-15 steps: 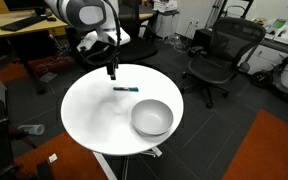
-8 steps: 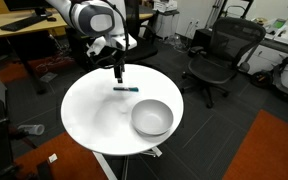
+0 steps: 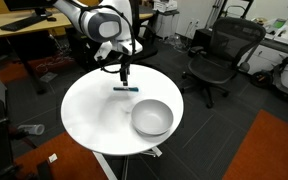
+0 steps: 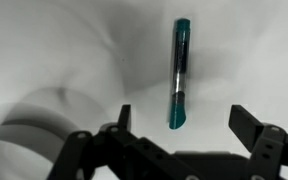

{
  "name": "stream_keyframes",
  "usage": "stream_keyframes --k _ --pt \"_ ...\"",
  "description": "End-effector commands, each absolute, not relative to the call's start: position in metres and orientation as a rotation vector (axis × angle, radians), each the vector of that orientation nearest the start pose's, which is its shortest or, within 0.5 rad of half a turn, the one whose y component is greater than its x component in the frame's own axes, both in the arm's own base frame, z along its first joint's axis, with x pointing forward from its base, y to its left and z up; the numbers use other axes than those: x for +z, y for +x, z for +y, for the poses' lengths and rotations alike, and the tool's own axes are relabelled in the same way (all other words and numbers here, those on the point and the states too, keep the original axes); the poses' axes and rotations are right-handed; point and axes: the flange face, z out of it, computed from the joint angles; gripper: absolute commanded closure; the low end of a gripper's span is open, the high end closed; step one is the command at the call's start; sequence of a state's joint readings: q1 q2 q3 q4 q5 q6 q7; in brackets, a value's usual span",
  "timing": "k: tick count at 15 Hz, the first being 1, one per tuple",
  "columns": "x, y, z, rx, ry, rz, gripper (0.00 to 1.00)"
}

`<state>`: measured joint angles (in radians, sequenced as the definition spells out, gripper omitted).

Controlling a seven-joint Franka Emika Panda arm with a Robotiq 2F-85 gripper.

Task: Pick up the pen and put it in the bowl

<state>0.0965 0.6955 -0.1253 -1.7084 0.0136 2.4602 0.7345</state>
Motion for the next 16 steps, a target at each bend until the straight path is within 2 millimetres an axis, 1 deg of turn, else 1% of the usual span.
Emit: stream_keyframes --k 1,8,16 --pt "0.188 0.689 -0.014 -0.100 -2.956 1.166 0.00" --pt "0.166 0.693 -0.016 -0.067 -2.961 1.170 0.00" --pt "0.148 0.696 -0.013 -0.031 -2.979 1.161 0.00"
